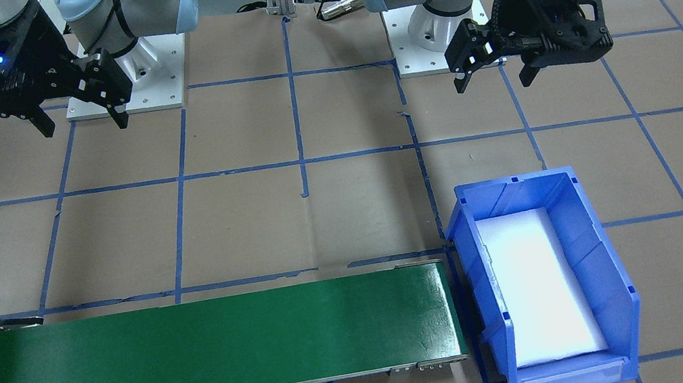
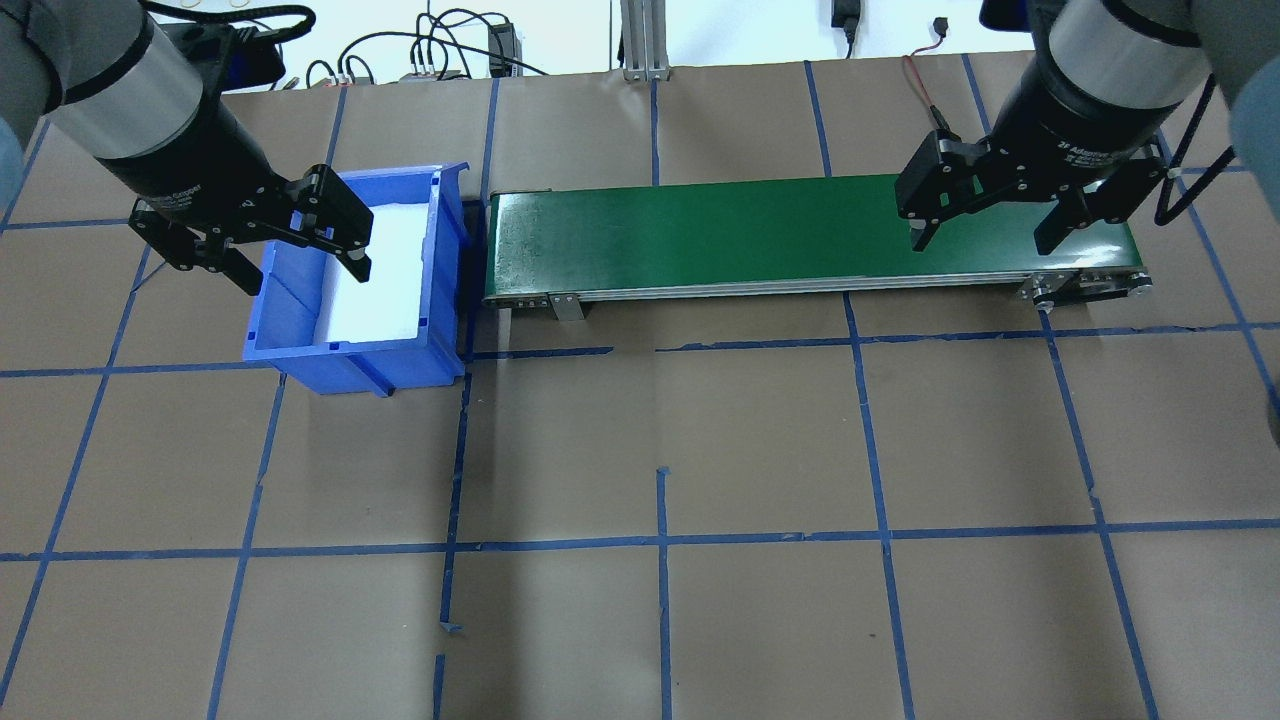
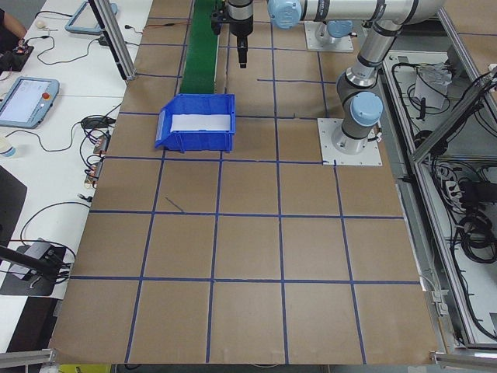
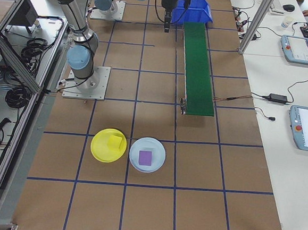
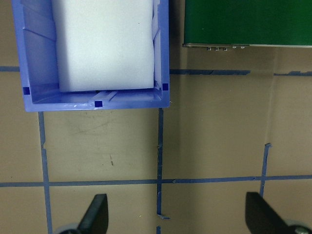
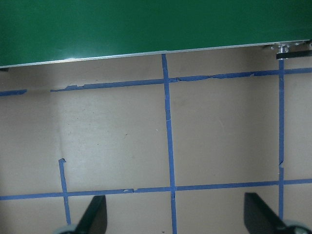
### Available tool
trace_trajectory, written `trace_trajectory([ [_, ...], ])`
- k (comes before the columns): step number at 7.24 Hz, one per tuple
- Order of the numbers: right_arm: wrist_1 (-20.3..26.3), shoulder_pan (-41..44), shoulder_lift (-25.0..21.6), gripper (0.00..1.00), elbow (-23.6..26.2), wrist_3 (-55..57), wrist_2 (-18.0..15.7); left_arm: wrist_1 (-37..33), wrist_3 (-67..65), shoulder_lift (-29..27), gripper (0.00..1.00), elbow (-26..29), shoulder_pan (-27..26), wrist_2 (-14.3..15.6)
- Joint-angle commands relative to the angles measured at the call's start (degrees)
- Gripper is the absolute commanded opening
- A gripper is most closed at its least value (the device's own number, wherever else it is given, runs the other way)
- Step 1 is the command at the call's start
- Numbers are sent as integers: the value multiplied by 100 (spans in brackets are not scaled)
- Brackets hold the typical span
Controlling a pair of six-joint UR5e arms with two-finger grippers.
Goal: Move block left to right into plate
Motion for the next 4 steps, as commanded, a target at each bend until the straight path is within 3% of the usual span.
trace_trajectory([
  [1, -8, -2, 0, 100, 15, 1, 25, 0, 0, 9, 100, 0, 0, 1],
  [4, -8, -2, 0, 100, 15, 9, 60, 0, 0, 18, 100, 0, -9, -8],
])
